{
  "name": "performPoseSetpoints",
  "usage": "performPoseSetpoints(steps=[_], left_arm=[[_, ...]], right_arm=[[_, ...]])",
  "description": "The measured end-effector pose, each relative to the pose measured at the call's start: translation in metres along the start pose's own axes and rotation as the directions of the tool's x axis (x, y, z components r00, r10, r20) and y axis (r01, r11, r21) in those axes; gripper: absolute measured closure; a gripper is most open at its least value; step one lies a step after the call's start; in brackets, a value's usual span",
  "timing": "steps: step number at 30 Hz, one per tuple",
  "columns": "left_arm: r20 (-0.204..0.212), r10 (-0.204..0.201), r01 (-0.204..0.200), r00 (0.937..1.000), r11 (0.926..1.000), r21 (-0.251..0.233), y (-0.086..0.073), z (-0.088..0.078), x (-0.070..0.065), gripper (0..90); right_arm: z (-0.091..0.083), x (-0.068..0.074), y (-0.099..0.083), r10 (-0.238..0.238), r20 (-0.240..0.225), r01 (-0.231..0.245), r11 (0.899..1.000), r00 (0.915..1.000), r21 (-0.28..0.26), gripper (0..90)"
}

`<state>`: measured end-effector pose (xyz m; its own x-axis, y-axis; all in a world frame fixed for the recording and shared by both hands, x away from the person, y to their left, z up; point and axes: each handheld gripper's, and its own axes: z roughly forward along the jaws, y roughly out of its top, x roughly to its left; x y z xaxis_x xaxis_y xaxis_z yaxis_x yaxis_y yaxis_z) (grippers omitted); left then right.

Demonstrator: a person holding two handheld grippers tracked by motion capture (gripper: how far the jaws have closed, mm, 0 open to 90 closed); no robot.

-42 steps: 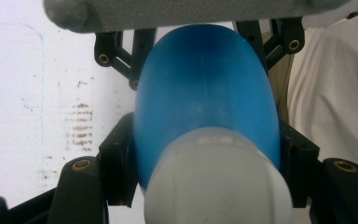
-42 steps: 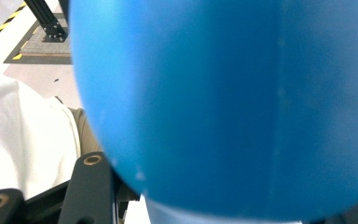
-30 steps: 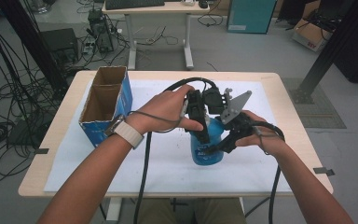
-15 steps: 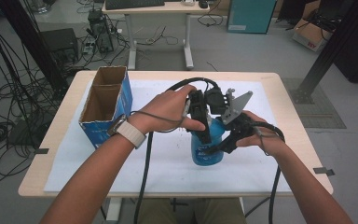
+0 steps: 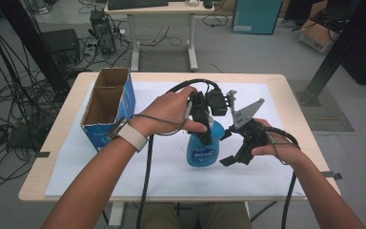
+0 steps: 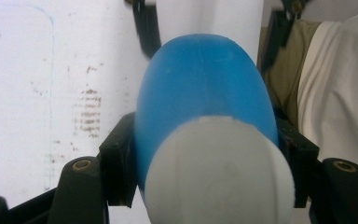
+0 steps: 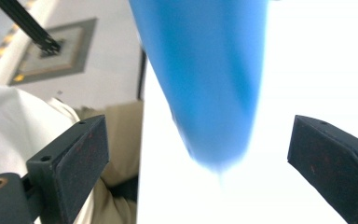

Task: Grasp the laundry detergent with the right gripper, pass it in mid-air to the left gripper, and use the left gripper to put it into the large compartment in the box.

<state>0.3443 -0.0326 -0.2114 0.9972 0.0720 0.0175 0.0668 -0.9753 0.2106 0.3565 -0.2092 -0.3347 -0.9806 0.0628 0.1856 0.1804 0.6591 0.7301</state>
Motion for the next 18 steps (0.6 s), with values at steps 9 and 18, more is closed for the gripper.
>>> performPoseSetpoints(steps=[9, 18], left_arm=[[-0.065, -0.091, 0.091, 0.9937, 0.9958, -0.005, -0.008, -0.02, 0.005, 37.4], [-0.1, -0.208, 0.209, 0.9731, 0.9778, 0.009, -0.012, -0.048, 0.013, 37.4]], right_arm=[[-0.031, -0.003, -0.019, 0.047, 0.092, -0.058, 0.992, 0.9946, 0.11, 5.3], [-0.061, -0.007, -0.027, 0.069, 0.186, -0.105, 0.976, 0.9801, 0.19, 5.8]])
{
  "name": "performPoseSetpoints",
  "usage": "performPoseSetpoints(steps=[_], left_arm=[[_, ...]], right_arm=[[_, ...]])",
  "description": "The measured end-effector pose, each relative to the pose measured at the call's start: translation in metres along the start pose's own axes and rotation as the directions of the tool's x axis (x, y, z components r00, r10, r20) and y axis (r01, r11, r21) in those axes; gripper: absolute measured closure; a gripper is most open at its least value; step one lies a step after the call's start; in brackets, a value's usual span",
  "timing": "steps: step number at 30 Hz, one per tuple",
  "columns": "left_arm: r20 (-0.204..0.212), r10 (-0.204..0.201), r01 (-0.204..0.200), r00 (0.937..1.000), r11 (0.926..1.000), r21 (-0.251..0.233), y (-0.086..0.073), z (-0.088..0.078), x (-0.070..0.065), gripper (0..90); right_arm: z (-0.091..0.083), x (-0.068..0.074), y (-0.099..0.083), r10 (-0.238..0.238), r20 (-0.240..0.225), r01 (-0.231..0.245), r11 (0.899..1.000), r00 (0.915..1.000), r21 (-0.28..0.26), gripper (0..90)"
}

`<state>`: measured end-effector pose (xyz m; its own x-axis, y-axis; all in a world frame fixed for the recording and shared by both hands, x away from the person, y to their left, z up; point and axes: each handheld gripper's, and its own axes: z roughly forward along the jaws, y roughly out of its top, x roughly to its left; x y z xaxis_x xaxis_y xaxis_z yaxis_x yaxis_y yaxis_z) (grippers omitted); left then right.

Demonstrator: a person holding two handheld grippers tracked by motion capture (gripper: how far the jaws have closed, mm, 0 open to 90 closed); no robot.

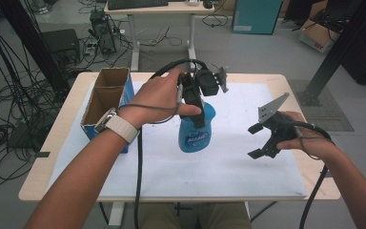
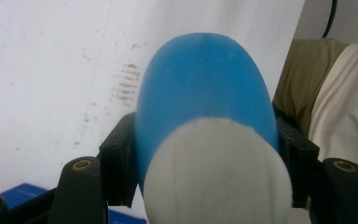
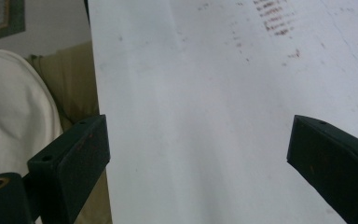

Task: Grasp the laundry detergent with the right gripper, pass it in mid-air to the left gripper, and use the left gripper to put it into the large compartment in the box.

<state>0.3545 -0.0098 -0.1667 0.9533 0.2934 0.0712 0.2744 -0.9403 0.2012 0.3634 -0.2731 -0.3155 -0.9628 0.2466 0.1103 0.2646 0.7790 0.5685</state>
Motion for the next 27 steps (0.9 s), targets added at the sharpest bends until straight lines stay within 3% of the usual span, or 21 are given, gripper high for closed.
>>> performPoseSetpoints(steps=[1, 2, 6, 8, 9, 12, 15, 16, 17, 18, 19, 20, 21, 22, 24, 25, 26, 27], left_arm=[[-0.009, -0.034, 0.034, 0.9994, 0.9994, 0.0, 0.0, -0.004, 0.003, 37.4], [-0.009, -0.034, 0.034, 0.9994, 0.9994, 0.0, 0.0, -0.004, 0.003, 37.4], [-0.04, -0.095, 0.096, 0.9946, 0.9953, 0.009, -0.002, -0.018, 0.011, 37.4], [-0.06, -0.13, 0.131, 0.9897, 0.9914, 0.004, -0.004, -0.025, 0.016, 37.4], [-0.072, -0.161, 0.162, 0.9843, 0.9867, 0.008, -0.006, -0.033, 0.021, 37.4], [-0.085, -0.18, 0.182, 0.9799, 0.9831, 0.015, -0.007, -0.039, 0.027, 37.4], [-0.108, -0.232, 0.235, 0.9667, 0.9717, 0.02, -0.008, -0.053, 0.036, 37.4], [-0.108, -0.232, 0.235, 0.9667, 0.9717, 0.02, -0.008, -0.053, 0.036, 37.4], [-0.118, -0.258, 0.261, 0.959, 0.9651, 0.016, -0.01, -0.06, 0.04, 37.4], [-0.118, -0.258, 0.261, 0.959, 0.9651, 0.016, -0.01, -0.06, 0.04, 37.4], [-0.121, -0.27, 0.274, 0.9551, 0.9617, 0.013, -0.01, -0.063, 0.042, 37.4], [-0.126, -0.286, 0.29, 0.9498, 0.957, 0.012, -0.011, -0.066, 0.045, 37.4], [-0.137, -0.31, 0.314, 0.9407, 0.9492, 0.009, -0.013, -0.072, 0.048, 37.5], [-0.137, -0.31, 0.314, 0.9407, 0.9492, 0.009, -0.013, -0.072, 0.048, 37.4], [-0.149, -0.337, 0.341, 0.9296, 0.94, 0.001, -0.015, -0.079, 0.052, 37.4], [-0.157, -0.363, 0.367, 0.9184, 0.9301, -0.004, -0.017, -0.084, 0.055, 37.4], [-0.157, -0.363, 0.367, 0.9184, 0.9301, -0.004, -0.017, -0.084, 0.055, 37.5], [-0.16, -0.376, 0.38, 0.9125, 0.925, -0.009, -0.018, -0.087, 0.057, 37.5]], right_arm=[[-0.003, -0.001, -0.001, 0.002, 0.011, -0.002, 1.0, 0.9999, 0.009, 5.9], [-0.003, -0.001, -0.001, 0.002, 0.011, -0.002, 1.0, 0.9999, 0.009, 5.9], [-0.013, -0.004, -0.007, 0.015, 0.04, -0.017, 0.999, 0.9991, 0.038, 6.0], [-0.016, -0.006, -0.01, 0.023, 0.044, -0.026, 0.998, 0.9987, 0.054, 6.3], [-0.019, -0.008, -0.014, 0.029, 0.048, -0.032, 0.997, 0.9984, 0.069, 6.3], [-0.022, -0.009, -0.015, 0.039, 0.054, -0.043, 0.996, 0.9978, 0.075, 6.3], [-0.027, -0.01, -0.015, 0.035, 0.066, -0.041, 0.995, 0.9972, 0.087, 6.3], [-0.027, -0.01, -0.015, 0.035, 0.066, -0.041, 0.995, 0.9972, 0.087, 6.3], [-0.03, -0.011, -0.015, 0.036, 0.073, -0.043, 0.995, 0.9967, 0.093, 6.3], [-0.03, -0.011, -0.015, 0.036, 0.073, -0.043, 0.995, 0.9967, 0.093, 6.3], [-0.032, -0.011, -0.014, 0.05, 0.078, -0.057, 0.994, 0.9957, 0.098, 6.3], [-0.033, -0.012, -0.015, 0.048, 0.08, -0.055, 0.994, 0.9956, 0.097, 6.3], [-0.035, -0.013, -0.015, 0.043, 0.078, -0.051, 0.993, 0.996, 0.109, 6.3], [-0.037, -0.014, -0.016, 0.058, 0.09, -0.068, 0.992, 0.9942, 0.105, 6.3], [-0.038, -0.014, -0.017, 0.062, 0.093, -0.072, 0.991, 0.9938, 0.109, 6.3], [-0.041, -0.016, -0.018, 0.052, 0.096, -0.063, 0.992, 0.994, 0.113, 6.3], [-0.041, -0.016, -0.018, 0.052, 0.096, -0.063, 0.992, 0.994, 0.113, 6.3], [-0.042, -0.016, -0.018, 0.063, 0.101, -0.075, 0.991, 0.9929, 0.112, 6.3]])
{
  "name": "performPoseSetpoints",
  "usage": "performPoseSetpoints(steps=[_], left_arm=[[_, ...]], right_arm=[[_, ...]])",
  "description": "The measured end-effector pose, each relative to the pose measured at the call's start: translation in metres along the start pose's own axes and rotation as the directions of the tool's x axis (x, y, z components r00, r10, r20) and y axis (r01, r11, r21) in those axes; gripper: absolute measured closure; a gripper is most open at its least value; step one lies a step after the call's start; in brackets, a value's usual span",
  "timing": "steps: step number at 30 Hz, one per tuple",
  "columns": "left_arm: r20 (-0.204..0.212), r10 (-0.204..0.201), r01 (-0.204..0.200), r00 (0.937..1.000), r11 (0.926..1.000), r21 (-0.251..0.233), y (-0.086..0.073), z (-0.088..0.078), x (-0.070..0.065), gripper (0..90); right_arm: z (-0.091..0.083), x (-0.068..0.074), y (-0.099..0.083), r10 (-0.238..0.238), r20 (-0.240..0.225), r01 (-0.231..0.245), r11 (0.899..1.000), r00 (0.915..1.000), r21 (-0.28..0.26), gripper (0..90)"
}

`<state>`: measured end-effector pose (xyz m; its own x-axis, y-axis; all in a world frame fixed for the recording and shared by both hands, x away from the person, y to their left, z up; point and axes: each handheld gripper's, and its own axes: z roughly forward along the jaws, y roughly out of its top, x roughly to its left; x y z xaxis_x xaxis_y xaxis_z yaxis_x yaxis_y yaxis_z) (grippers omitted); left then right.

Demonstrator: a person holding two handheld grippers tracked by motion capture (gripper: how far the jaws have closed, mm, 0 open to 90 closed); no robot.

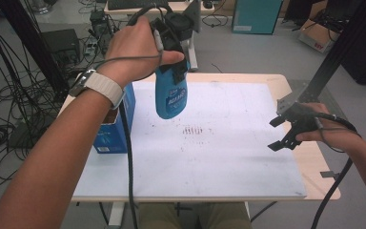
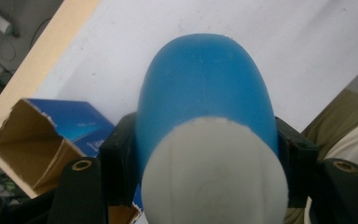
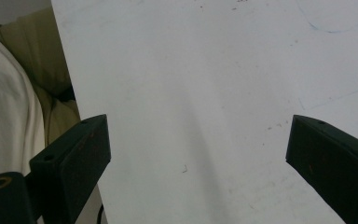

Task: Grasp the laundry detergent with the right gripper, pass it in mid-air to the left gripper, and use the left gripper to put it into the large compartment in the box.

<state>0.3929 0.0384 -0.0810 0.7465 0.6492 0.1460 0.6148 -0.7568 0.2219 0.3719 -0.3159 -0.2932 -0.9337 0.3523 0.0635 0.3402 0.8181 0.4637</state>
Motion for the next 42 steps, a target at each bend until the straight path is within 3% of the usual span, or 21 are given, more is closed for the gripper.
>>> performPoseSetpoints(steps=[4, 9, 13, 16, 17, 20, 21, 22, 23, 28, 29, 30, 31, 32, 33, 34, 36, 37, 38, 40, 42], left_arm=[[-0.03, -0.081, 0.08, 0.9963, 0.9967, -0.01, -0.001, -0.014, 0.013, 37.5], [-0.049, -0.139, 0.139, 0.9891, 0.9903, -0.009, -0.002, -0.023, 0.024, 37.5], [-0.075, -0.202, 0.202, 0.9765, 0.9793, -0.011, -0.004, -0.029, 0.035, 37.5], [-0.09, -0.259, 0.259, 0.9617, 0.9658, -0.019, -0.009, -0.033, 0.045, 37.5], [-0.09, -0.259, 0.259, 0.9617, 0.9658, -0.019, -0.009, -0.033, 0.045, 37.5], [-0.099, -0.299, 0.298, 0.9493, 0.9544, -0.025, -0.013, -0.036, 0.053, 37.5], [-0.107, -0.331, 0.33, 0.9376, 0.9437, -0.022, -0.016, -0.038, 0.058, 37.5], [-0.116, -0.345, 0.344, 0.9316, 0.9386, -0.025, -0.018, -0.038, 0.06, 37.6], [-0.116, -0.345, 0.344, 0.9316, 0.9386, -0.025, -0.018, -0.038, 0.06, 37.5], [-0.143, -0.41, 0.411, 0.901, 0.9115, -0.024, -0.026, -0.042, 0.072, 37.6], [-0.148, -0.427, 0.426, 0.8922, 0.9039, -0.037, -0.028, -0.042, 0.074, 37.6], [-0.154, -0.428, 0.429, 0.8903, 0.9029, -0.035, -0.03, -0.043, 0.078, 37.6], [-0.16, -0.442, 0.442, 0.8825, 0.8961, -0.038, -0.032, -0.044, 0.081, 37.6], [-0.168, -0.474, 0.473, 0.8645, 0.8799, -0.049, -0.036, -0.043, 0.086, 37.5], [-0.168, -0.474, 0.473, 0.8645, 0.8799, -0.049, -0.036, -0.043, 0.086, 37.6], [-0.171, -0.496, 0.496, 0.8512, 0.867, -0.045, -0.038, -0.043, 0.088, 37.6], [-0.192, -0.518, 0.519, 0.8337, 0.8534, -0.048, -0.042, -0.042, 0.094, 37.6], [-0.214, -0.53, 0.534, 0.8202, 0.8443, -0.047, -0.045, -0.04, 0.099, 37.6], [-0.214, -0.53, 0.534, 0.8202, 0.8443, -0.047, -0.045, -0.04, 0.099, 37.6], [-0.231, -0.549, 0.555, 0.8035, 0.8308, -0.043, -0.049, -0.037, 0.104, 37.6], [-0.237, -0.56, 0.567, 0.7941, 0.8227, -0.044, -0.053, -0.035, 0.108, 37.6]], right_arm=[[-0.004, -0.003, -0.004, 0.012, 0.012, -0.012, 1.0, 0.9999, 0.005, 6.3], [-0.003, -0.006, -0.007, 0.012, 0.015, -0.013, 1.0, 0.9998, 0.009, 6.3], [-0.001, -0.008, -0.008, 0.014, 0.013, -0.015, 1.0, 0.9998, 0.011, 6.3], [-0.001, -0.01, -0.009, 0.016, 0.013, -0.016, 1.0, 0.9998, 0.014, 6.4], [-0.001, -0.01, -0.009, 0.016, 0.013, -0.016, 1.0, 0.9998, 0.014, 6.4], [-0.001, -0.011, -0.01, 0.02, 0.013, -0.02, 1.0, 0.9997, 0.016, 6.6], [-0.001, -0.012, -0.01, 0.024, 0.015, -0.024, 1.0, 0.9996, 0.015, 6.5], [-0.001, -0.014, -0.011, 0.013, 0.014, -0.014, 1.0, 0.9998, 0.016, 6.5], [-0.001, -0.014, -0.011, 0.013, 0.014, -0.014, 1.0, 0.9998, 0.016, 6.5], [0.001, -0.017, -0.013, 0.017, 0.017, -0.018, 1.0, 0.9997, 0.024, 6.5], [0.001, -0.017, -0.013, 0.017, 0.017, -0.018, 1.0, 0.9997, 0.024, 6.5], [0.001, -0.017, -0.013, 0.023, 0.015, -0.023, 0.999, 0.9996, 0.026, 6.6], [0.001, -0.017, -0.014, 0.021, 0.018, -0.021, 1.0, 0.9996, 0.019, 6.6], [0.001, -0.018, -0.014, 0.027, 0.02, -0.027, 0.999, 0.9994, 0.021, 6.5], [0.001, -0.019, -0.015, 0.019, 0.019, -0.019, 0.999, 0.9996, 0.026, 6.6], [0.001, -0.019, -0.015, 0.026, 0.02, -0.027, 0.999, 0.9994, 0.024, 6.6], [0.001, -0.019, -0.016, 0.023, 0.022, -0.024, 0.999, 0.9995, 0.023, 6.6], [0.001, -0.019, -0.016, 0.033, 0.026, -0.033, 0.999, 0.9991, 0.021, 6.7], [0.001, -0.019, -0.016, 0.035, 0.029, -0.036, 0.999, 0.999, 0.024, 6.8], [0.002, -0.019, -0.017, 0.041, 0.028, -0.041, 0.999, 0.9988, 0.018, 6.8], [0.002, -0.02, -0.018, 0.04, 0.028, -0.04, 0.999, 0.9988, 0.024, 6.8]])
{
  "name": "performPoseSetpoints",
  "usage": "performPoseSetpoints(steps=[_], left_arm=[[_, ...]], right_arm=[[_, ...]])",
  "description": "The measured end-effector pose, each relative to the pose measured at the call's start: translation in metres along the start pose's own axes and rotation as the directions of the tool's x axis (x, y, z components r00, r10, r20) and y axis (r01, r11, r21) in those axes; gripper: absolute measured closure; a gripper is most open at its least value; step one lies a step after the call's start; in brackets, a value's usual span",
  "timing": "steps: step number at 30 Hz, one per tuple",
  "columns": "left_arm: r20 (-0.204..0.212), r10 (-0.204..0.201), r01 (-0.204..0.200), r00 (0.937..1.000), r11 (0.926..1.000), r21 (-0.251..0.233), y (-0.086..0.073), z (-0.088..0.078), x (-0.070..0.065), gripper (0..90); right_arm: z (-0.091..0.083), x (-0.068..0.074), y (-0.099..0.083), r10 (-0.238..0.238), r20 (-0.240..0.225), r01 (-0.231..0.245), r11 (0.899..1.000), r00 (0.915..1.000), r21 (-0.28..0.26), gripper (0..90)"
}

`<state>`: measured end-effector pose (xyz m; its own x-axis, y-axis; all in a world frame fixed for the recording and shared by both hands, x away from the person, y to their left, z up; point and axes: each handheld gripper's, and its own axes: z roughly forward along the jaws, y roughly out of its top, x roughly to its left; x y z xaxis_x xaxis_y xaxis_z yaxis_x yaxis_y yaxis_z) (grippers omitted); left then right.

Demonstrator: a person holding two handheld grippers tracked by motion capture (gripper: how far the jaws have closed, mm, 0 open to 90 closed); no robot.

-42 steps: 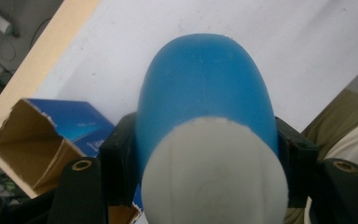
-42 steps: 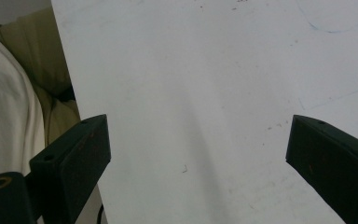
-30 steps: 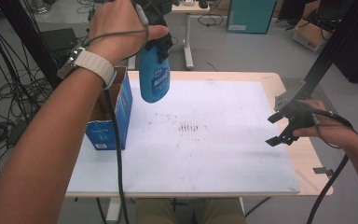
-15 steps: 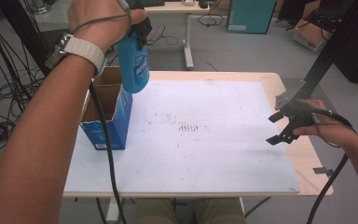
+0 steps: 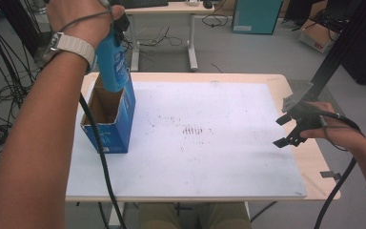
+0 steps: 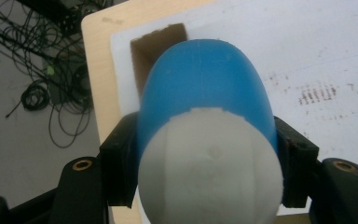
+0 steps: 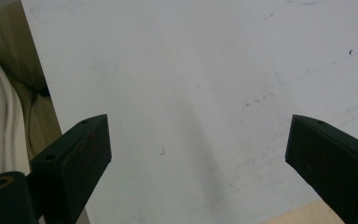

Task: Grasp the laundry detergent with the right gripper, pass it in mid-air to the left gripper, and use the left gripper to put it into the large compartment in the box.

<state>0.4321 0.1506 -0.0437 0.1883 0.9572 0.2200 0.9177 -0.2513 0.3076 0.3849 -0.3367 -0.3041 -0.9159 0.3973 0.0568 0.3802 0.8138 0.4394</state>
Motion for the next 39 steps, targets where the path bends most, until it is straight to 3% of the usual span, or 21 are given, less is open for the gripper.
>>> performPoseSetpoints(steps=[7, 8, 14, 29, 39], left_arm=[[-0.008, -0.056, 0.056, 0.9984, 0.9982, 0.02, -0.004, 0.014, 0.013, 37.6], [-0.009, -0.06, 0.06, 0.9982, 0.998, 0.022, -0.005, 0.016, 0.014, 37.6], [-0.008, -0.1, 0.1, 0.9949, 0.9943, 0.035, -0.01, 0.034, 0.023, 37.6], [-0.013, -0.126, 0.127, 0.9919, 0.9898, 0.064, -0.019, 0.071, 0.03, 37.6], [0.004, -0.135, 0.134, 0.9908, 0.9881, 0.074, -0.027, 0.098, 0.033, 37.7]], right_arm=[[0.002, -0.004, -0.003, 0.0, 0.006, 0.0, 1.0, 1.0, 0.0, 6.8], [0.002, -0.004, -0.004, 0.022, 0.009, -0.022, 1.0, 0.9997, -0.006, 6.8], [0.005, -0.006, -0.005, 0.008, 0.001, -0.008, 1.0, 1.0, 0.007, 6.8], [0.008, -0.006, -0.008, 0.017, 0.001, -0.017, 1.0, 0.9999, 0.008, 6.8], [0.008, -0.007, -0.012, 0.02, 0.004, -0.02, 1.0, 0.9998, 0.012, 6.8]])
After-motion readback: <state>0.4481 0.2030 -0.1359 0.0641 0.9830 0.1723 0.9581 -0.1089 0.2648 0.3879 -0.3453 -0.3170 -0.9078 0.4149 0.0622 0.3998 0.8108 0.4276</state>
